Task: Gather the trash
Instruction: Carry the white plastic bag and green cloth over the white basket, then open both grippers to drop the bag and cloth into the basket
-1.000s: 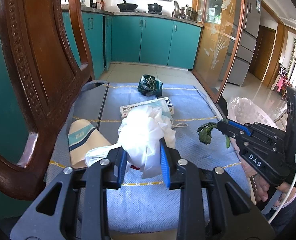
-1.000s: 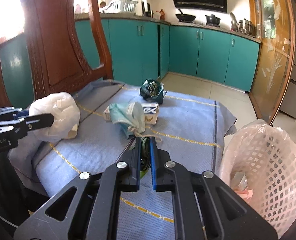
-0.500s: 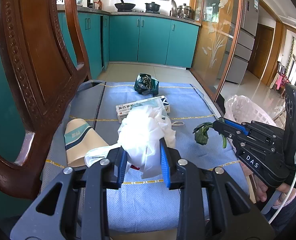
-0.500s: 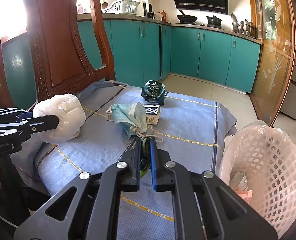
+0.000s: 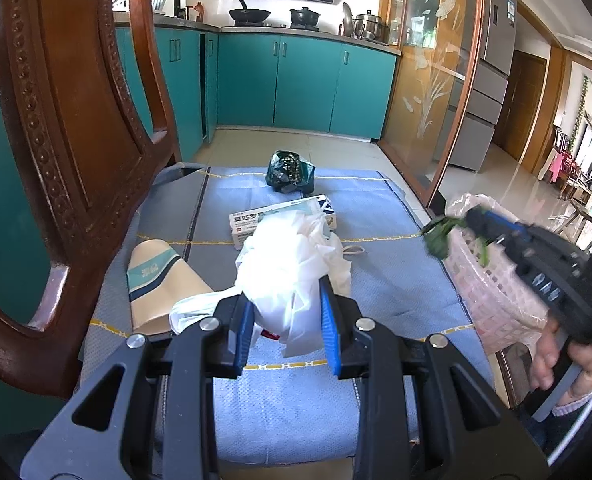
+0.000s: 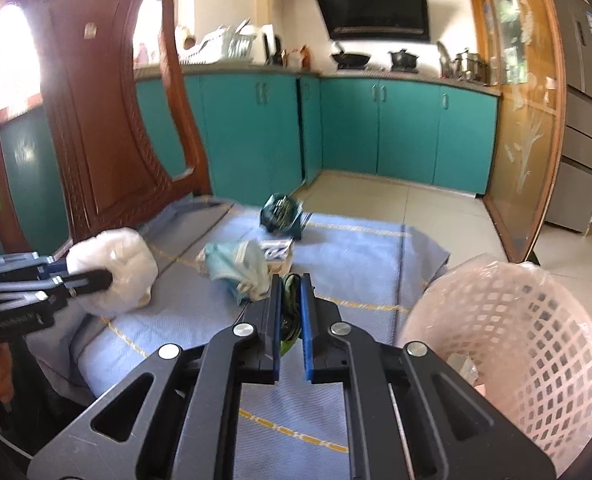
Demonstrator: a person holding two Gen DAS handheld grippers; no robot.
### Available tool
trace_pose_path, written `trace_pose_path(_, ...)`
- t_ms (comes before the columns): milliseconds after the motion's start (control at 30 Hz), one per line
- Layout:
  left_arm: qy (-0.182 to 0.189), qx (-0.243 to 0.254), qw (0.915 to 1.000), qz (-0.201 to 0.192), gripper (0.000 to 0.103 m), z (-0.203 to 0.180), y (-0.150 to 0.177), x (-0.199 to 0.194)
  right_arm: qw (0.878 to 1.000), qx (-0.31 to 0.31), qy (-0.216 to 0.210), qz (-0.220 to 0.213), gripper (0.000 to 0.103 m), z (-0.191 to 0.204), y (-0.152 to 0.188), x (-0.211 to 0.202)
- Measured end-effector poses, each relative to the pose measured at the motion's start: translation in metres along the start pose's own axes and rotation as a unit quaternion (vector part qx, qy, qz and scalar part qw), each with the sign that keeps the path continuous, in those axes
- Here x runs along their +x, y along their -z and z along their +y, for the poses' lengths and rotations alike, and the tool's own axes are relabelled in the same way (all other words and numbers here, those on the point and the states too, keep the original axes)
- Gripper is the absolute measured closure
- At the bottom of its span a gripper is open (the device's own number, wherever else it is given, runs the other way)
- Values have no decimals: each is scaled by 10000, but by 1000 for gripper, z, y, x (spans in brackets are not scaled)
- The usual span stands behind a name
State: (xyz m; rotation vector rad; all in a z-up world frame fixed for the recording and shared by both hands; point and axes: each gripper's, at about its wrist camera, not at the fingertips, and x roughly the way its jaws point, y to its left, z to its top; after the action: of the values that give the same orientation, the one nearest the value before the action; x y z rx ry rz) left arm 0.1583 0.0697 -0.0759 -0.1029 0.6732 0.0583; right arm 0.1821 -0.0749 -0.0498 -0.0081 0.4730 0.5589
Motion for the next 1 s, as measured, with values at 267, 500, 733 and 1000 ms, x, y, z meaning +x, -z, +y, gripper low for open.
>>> trace_pose_path(267,578,193,9981,67,73,-35,-13,11,9944,671,602,-552,94,-59,-3,-52)
trace_pose_path(500,1546,556,9860,284,73,-111,-40,44,9763,1496,1531,-331,94,-123,19,-76)
trace_pose_path(733,2215,999,9686,523,73,-192,-46,75,9571,1887,2187,232,94,-156,42,-72)
trace_pose_path(1000,2318,1392,9604,665,39,-228,-39,91,9450,2082,2442,632,73,-169,54,-65)
